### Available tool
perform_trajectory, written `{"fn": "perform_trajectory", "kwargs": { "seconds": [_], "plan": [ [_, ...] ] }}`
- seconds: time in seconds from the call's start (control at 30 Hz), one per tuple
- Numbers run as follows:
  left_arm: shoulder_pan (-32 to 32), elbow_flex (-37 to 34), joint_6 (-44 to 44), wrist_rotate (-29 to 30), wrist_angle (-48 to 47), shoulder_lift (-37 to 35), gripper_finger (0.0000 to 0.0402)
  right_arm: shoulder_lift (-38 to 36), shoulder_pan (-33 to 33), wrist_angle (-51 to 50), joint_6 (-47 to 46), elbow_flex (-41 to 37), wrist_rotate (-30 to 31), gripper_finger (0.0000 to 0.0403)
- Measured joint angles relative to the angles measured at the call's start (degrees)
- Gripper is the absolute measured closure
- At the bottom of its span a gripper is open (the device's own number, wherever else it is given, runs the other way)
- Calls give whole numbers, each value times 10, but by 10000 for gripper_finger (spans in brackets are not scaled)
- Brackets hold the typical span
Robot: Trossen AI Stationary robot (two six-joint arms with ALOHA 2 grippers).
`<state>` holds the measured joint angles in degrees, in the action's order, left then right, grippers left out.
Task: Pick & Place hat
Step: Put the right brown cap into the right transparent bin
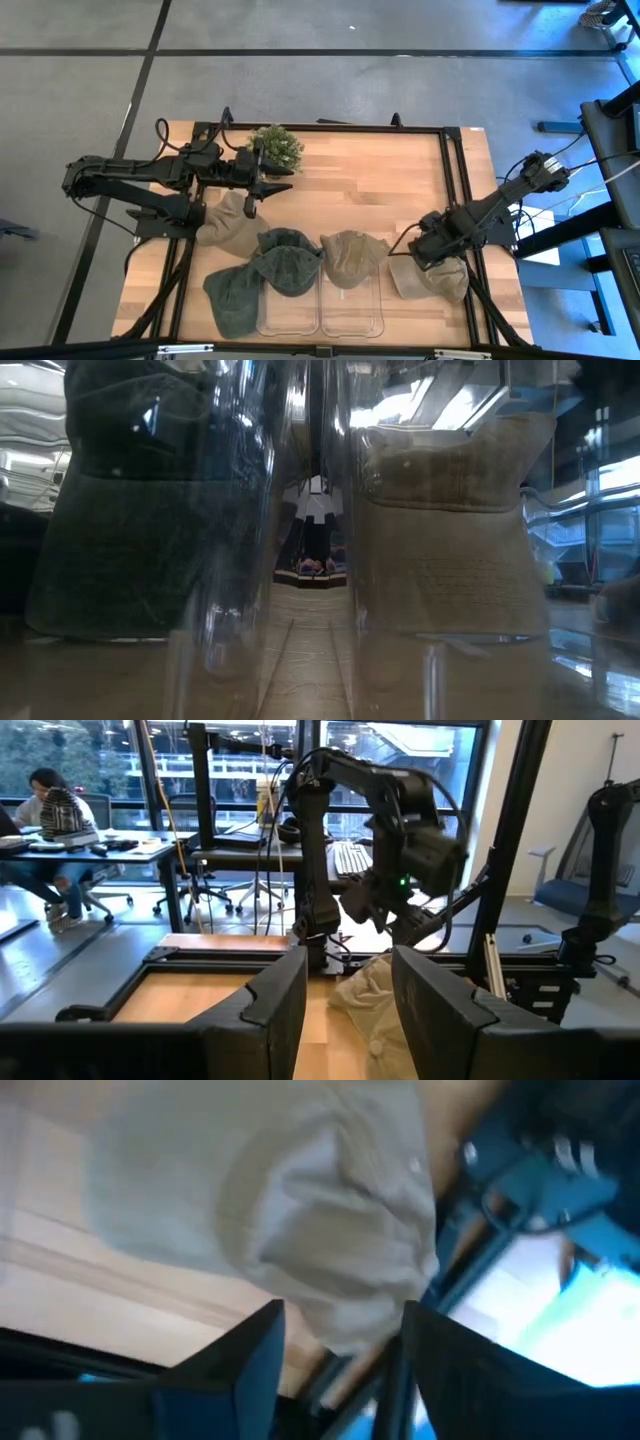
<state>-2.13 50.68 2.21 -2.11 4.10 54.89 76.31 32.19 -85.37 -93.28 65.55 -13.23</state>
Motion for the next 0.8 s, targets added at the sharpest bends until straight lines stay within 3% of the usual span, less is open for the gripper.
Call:
{"fn": "perform_trajectory", "kwargs": {
  "seconds": [0.17, 0.8],
  "plan": [
    [0, 0, 2, 0, 2, 0, 258, -2, 32, 1, -71, -65, -90, 179],
    [0, 0, 1, 0, 5, 0, 258, -2, 94, 128, -177, -215, -89, 216]
  ]
}}
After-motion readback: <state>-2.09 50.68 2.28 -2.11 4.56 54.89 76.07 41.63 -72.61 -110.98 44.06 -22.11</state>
